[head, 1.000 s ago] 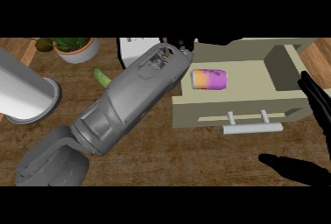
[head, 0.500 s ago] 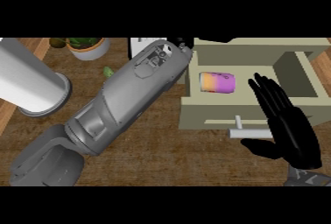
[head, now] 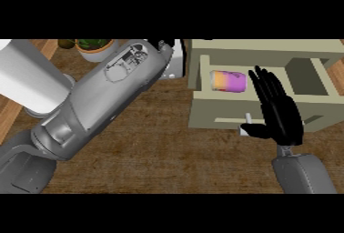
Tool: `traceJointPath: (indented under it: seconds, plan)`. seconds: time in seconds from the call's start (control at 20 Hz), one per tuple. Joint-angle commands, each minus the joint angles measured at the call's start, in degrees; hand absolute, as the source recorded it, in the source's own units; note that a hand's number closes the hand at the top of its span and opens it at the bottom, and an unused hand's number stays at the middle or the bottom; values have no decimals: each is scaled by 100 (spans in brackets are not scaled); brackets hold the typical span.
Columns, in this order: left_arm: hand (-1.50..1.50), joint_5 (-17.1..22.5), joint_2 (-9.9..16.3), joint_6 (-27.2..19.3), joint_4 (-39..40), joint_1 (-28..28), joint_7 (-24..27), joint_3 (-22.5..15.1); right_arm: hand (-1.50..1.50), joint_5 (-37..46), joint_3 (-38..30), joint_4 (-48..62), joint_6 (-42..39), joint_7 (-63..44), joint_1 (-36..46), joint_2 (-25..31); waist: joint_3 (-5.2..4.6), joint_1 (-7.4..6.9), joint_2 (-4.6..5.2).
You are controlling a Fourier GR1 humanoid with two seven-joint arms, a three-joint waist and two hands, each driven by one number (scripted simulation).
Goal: Pick up the can, place it into the drawer and close the drawer
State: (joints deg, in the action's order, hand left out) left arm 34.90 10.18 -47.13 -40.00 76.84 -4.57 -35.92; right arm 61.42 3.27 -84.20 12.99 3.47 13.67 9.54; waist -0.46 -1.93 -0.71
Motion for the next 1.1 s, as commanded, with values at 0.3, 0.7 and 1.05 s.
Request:
traceJointPath:
  seconds: [0.3, 0.7, 1.05]
  plan:
    - [-150, -247, 844, -18, -1404, -630, -751, -110, -150, 346, -414, 2250, 1120, 368, 829, -115, 53, -113, 71]
    - [-150, -290, 1480, 269, -2054, -1106, -1044, 1, -150, 698, -804, 3694, 2058, 332, 1961, -154, 55, -176, 111]
    - [-150, -494, 1725, 113, -2660, -1551, -1257, -50, -150, 715, -1172, 4843, 2546, 374, 2920, -30, 57, -196, 127]
